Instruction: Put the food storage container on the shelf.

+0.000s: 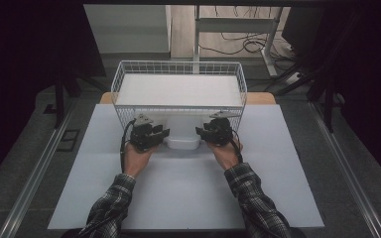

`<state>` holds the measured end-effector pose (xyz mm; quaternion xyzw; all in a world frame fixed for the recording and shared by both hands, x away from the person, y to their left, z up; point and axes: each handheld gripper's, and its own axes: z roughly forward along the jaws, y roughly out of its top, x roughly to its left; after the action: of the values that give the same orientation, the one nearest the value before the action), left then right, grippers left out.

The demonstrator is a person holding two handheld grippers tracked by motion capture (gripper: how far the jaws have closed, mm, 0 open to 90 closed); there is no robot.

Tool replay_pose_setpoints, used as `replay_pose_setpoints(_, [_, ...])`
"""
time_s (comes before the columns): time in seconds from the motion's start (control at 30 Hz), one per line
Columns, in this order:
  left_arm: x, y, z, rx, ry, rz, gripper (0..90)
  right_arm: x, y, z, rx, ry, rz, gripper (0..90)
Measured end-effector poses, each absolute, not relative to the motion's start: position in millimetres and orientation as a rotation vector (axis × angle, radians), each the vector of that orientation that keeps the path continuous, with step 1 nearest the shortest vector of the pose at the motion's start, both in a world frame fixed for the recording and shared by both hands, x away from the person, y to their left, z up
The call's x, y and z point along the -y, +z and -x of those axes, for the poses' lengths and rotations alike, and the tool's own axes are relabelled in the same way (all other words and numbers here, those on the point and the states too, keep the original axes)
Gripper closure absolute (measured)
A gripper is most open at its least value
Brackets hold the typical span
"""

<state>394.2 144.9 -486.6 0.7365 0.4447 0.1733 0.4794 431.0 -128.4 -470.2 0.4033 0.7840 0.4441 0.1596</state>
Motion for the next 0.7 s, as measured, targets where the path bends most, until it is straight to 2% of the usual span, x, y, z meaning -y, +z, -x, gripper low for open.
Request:
replay_pose_setpoints(0.2, [-144, -479, -385, -1.068, 0.413, -1.795, 53.3, 133, -462, -423, -2.240, 1.286, -1.103, 63.5])
replay_pose_setpoints(0.3, [-143, -475, -376, -1.056, 0.408, -1.800, 45.7, 137, -458, -417, -2.261, 1.299, -1.069, 69.8])
replay_pose_setpoints(0.33, [-143, -474, -369, -1.036, 0.398, -1.805, 40.1, 139, -457, -412, -2.278, 1.304, -1.052, 74.2])
replay_pose_setpoints(0.4, [-143, -474, -366, -1.030, 0.393, -1.808, 37.5, 139, -457, -409, -2.287, 1.308, -1.041, 76.6])
replay_pose_setpoints(0.5, [-143, -477, -354, -1.011, 0.368, -1.808, 28.8, 141, -458, -402, -2.320, 1.323, -1.005, 82.4])
replay_pose_setpoints(0.6, [-145, -483, -342, -0.997, 0.331, -1.813, 21.0, 142, -459, -394, -2.344, 1.335, -0.975, 85.7])
replay_pose_setpoints(0.7, [-149, -491, -331, -0.982, 0.302, -1.818, 17.9, 142, -460, -388, -2.354, 1.351, -0.954, 86.6])
